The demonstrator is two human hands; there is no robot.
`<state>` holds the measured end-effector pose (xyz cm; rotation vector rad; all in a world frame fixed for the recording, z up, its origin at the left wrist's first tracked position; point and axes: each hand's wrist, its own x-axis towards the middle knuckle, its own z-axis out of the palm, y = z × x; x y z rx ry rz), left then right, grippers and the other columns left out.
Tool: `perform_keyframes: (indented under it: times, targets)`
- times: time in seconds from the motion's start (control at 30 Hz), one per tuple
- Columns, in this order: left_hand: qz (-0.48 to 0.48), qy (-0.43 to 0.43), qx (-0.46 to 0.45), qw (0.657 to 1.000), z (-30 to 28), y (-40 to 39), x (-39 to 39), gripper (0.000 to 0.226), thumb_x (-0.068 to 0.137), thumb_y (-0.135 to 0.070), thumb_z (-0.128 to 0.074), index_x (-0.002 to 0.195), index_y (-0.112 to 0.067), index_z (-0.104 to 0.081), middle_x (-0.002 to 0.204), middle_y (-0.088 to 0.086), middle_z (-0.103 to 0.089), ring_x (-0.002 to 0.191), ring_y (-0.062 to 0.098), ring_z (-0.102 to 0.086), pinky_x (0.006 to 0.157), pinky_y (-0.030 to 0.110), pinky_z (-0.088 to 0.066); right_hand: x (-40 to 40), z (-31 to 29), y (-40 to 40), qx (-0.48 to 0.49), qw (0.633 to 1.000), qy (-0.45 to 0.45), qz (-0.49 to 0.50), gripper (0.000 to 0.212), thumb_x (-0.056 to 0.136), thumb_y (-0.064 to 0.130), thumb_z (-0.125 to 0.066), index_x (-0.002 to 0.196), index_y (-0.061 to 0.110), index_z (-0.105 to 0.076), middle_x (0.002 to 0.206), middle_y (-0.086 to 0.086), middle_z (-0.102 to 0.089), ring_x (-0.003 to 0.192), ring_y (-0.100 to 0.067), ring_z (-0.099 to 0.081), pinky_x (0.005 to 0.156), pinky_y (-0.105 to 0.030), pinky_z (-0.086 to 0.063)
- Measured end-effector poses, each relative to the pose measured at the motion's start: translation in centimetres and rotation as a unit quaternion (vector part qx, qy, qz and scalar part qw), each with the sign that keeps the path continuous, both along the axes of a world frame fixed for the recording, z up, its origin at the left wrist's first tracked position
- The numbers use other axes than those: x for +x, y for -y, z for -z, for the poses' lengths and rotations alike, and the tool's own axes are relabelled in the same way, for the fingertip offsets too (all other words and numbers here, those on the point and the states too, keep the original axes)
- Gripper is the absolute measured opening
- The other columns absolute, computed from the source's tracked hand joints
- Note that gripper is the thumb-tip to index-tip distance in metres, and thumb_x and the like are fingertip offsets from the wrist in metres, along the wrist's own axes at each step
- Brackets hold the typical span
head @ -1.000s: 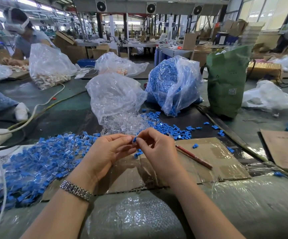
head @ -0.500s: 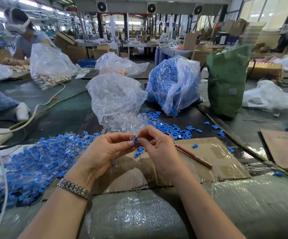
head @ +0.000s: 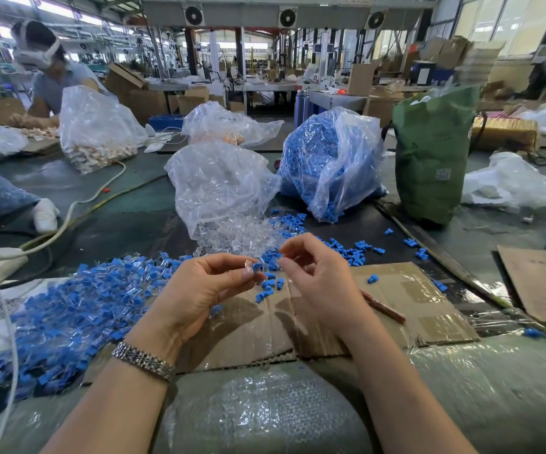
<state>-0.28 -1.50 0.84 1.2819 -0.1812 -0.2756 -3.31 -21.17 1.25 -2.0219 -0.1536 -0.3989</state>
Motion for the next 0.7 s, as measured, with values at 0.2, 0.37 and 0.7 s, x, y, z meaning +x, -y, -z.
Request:
perform_keyframes:
  times: [0.2, 0.37, 0.7]
  targets:
    - [0.017, 0.003, -0.009, 1.0, 0.3, -0.4, 0.4, 0.02, 0.076, -0.003, -0.076, 0.096, -0.001, -0.078, 0.107, 0.027, -0.074, 0.104, 0.034, -0.073, 0.081, 0.026, -0.06, -0.6, -0.4, 2.8, -0.405, 0.857, -0.254, 0.192, 0.057, 0.089, 0.061, -0.063, 0.126, 0.019, -0.055, 0.129, -0.006, -0.051, 0.122, -0.027, -0.049, 0.098, -0.048, -0.041]
    - [0.006, -0.014, -0.049, 0.999, 0.3, -0.3, 0.5, 0.027, 0.076, 0.001, -0.075, 0.102, 0.007, -0.072, 0.108, 0.031, -0.072, 0.105, 0.038, -0.073, 0.079, 0.027, -0.061, -0.6, -0.6, 2.6, -0.425, 0.86, -0.231, 0.161, 0.026, 0.094, 0.041, -0.058, 0.087, 0.018, -0.049, 0.114, -0.011, -0.058, 0.1, -0.028, -0.055, 0.079, -0.037, -0.043]
    - [-0.062, -0.002, -0.071, 0.996, 0.1, -0.5, 0.8, 0.017, 0.071, -0.007, -0.076, 0.083, -0.017, -0.083, 0.102, 0.012, -0.078, 0.096, 0.018, -0.075, 0.076, 0.025, -0.059, -1.5, -3.8, -0.2, -0.099, 0.943, -0.298, -0.114, 0.02, 0.094, 0.008, -0.054, 0.103, -0.002, -0.068, 0.083, -0.014, -0.072, 0.084, -0.03, -0.075, 0.083, -0.046, -0.061]
